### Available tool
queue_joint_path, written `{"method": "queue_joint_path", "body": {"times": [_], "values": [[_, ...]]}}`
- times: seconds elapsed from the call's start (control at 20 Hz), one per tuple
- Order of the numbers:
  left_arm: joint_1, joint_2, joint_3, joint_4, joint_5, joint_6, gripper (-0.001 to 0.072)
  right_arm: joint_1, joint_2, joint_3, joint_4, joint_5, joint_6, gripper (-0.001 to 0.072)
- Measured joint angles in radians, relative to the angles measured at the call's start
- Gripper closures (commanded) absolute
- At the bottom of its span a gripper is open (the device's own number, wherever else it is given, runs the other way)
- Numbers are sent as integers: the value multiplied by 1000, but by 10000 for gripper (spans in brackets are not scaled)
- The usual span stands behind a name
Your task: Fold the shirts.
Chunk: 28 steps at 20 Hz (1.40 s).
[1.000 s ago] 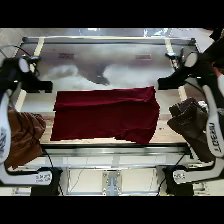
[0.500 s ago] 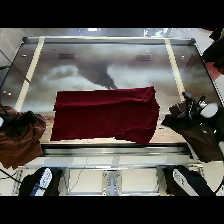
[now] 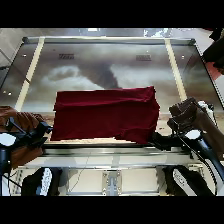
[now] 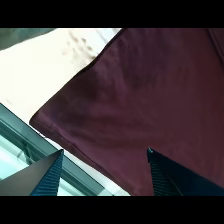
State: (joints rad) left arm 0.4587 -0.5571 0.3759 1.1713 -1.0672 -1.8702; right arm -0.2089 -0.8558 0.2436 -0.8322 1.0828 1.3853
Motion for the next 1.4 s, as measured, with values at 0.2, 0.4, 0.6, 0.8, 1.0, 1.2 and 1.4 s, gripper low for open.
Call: {"method": "queue_joint_path", "body": {"times": [0.2, 0.4, 0.6, 0.8, 1.0, 1.2, 1.4], "values": [[1, 4, -13, -15, 1, 0, 106, 96, -78, -10, 74, -74, -13, 466], [1, 5, -16, -20, 1, 0, 106, 199, -127, 7, 103, -164, -18, 694], [2, 5, -23, -24, -21, -37, 106, 234, -117, 58, 115, -137, -19, 694], [10, 6, -49, -26, -32, -104, 107, 244, -81, 102, 117, -92, -19, 694], [76, -1, -68, -30, -45, -135, 109, 246, -62, 117, 115, -77, -19, 694], [198, -78, -74, -77, -60, -81, 149, 246, -56, 122, 111, -72, -19, 694], [251, -215, -76, -165, -47, 48, 161, 246, -55, 123, 101, -72, -19, 694]]}}
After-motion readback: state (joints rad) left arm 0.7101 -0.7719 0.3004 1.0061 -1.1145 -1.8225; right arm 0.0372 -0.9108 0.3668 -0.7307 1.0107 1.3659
